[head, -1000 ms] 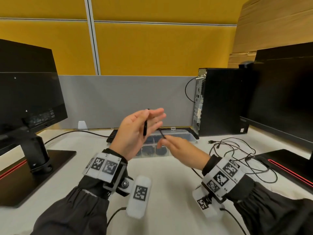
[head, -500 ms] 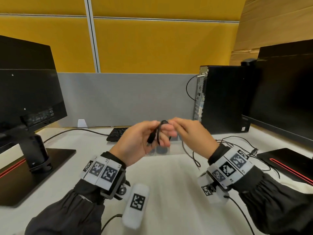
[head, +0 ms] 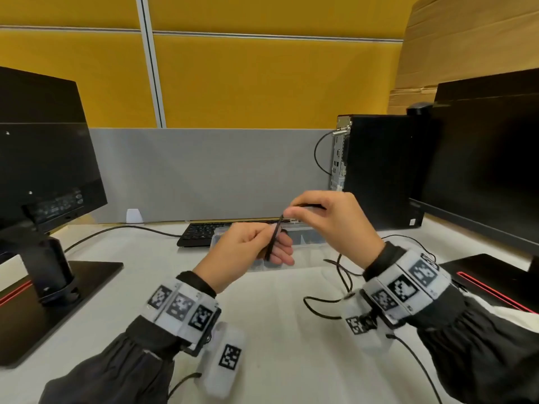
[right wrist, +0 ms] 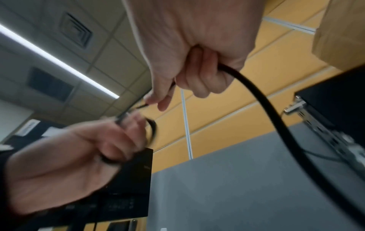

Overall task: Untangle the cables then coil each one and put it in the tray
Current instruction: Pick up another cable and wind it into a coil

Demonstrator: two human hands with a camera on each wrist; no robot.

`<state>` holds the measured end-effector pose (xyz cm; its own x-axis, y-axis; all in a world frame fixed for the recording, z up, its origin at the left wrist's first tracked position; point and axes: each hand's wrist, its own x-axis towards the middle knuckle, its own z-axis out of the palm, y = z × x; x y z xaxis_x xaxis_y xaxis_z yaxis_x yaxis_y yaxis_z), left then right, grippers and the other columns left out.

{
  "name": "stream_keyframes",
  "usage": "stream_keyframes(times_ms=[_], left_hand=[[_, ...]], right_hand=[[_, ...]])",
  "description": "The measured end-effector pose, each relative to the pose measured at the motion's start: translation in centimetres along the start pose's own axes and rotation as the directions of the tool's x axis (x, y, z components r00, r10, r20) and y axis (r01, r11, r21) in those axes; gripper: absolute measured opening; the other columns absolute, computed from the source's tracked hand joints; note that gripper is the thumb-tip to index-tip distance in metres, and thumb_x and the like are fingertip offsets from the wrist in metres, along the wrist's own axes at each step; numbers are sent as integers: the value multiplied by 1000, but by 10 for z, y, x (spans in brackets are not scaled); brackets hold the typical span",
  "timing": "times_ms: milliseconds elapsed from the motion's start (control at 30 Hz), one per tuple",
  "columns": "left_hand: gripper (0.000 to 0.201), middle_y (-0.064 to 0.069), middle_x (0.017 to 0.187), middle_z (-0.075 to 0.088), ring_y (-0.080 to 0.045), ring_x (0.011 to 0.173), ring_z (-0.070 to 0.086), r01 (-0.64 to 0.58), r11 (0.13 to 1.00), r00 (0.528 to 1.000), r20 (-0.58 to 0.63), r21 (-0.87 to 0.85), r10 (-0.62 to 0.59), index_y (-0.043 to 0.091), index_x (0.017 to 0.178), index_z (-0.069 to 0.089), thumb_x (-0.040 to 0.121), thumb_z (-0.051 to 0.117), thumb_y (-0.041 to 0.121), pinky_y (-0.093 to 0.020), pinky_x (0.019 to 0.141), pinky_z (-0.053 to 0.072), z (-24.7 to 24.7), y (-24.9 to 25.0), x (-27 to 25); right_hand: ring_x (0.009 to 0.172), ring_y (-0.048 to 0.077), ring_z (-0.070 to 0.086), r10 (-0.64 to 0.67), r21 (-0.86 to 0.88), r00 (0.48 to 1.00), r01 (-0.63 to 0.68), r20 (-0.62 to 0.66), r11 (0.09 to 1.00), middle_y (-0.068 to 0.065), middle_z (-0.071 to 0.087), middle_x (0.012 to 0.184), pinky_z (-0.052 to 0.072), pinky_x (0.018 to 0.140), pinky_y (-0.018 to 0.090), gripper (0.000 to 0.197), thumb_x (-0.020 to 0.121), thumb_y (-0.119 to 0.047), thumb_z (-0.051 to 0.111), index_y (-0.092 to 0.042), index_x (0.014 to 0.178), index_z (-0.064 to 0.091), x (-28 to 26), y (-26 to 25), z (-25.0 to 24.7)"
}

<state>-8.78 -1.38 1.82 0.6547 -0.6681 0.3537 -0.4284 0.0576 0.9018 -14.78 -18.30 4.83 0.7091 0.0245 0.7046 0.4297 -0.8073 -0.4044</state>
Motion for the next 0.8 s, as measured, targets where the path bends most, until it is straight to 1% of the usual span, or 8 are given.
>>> stream_keyframes(times_ms=[100,200,333,433,500,567,667,800], left_hand=[[42,-15,69,67,-19,59,65,122,897,992,94,-425,-90,-3,81,62,96,29,17,-21,58,50,1,20,-5],[26,-11,75,69,-17,68,67,-44,865,998,-54,-499,19,-2,91,61,91,41,14,-20,65,53,-3,25,-1],[19,-9,92,71,-14,88,70,-180,965,955,-271,-191,124,3,102,63,95,47,9,-21,80,54,-5,10,10],[21,2,97,72,-4,89,66,-199,873,908,-253,445,335,11,102,70,93,54,22,-19,83,51,-3,-6,15],[33,5,86,72,-4,80,63,-209,769,929,-123,604,349,13,88,72,96,48,34,-21,78,47,-1,-10,12],[46,7,73,67,-4,73,59,-272,769,953,55,578,297,19,74,69,94,37,45,-17,71,42,-2,-9,6],[29,11,70,51,-4,67,49,-312,587,950,230,747,212,30,70,48,86,47,54,-16,61,36,-16,-6,2],[21,3,82,51,-19,78,53,-76,424,981,-10,902,196,18,83,52,92,50,36,-30,68,38,-60,-8,10]], right_hand=[[74,-6,62,94,163,987,-114,127,980,-21,67,71,48,72,17,14,90,-26,58,-27,83,70,5,5,8],[58,-18,51,189,59,879,-237,438,970,-35,54,55,37,60,9,26,99,-24,42,-23,96,68,-6,4,17],[54,-10,45,155,-3,723,-206,673,979,-19,51,62,35,56,7,29,102,-25,33,-13,110,58,-28,-9,22],[69,-2,46,119,-55,672,-116,731,992,-16,45,76,37,66,12,27,101,-27,34,-15,108,57,-33,-19,19],[70,-2,47,88,-70,696,-55,713,996,-16,46,75,37,67,12,27,101,-26,36,-15,103,60,-29,-23,14],[64,-7,49,50,-67,798,-12,600,998,-19,48,66,37,64,11,23,99,-24,42,-18,94,64,-22,-21,5],[52,-1,46,81,-54,869,-63,488,997,-20,54,57,35,54,12,22,96,-28,48,-23,80,62,-14,-9,-14],[45,-1,44,257,-130,803,-222,538,966,-16,48,50,35,46,9,26,99,-27,39,-21,79,55,-22,15,-31]])
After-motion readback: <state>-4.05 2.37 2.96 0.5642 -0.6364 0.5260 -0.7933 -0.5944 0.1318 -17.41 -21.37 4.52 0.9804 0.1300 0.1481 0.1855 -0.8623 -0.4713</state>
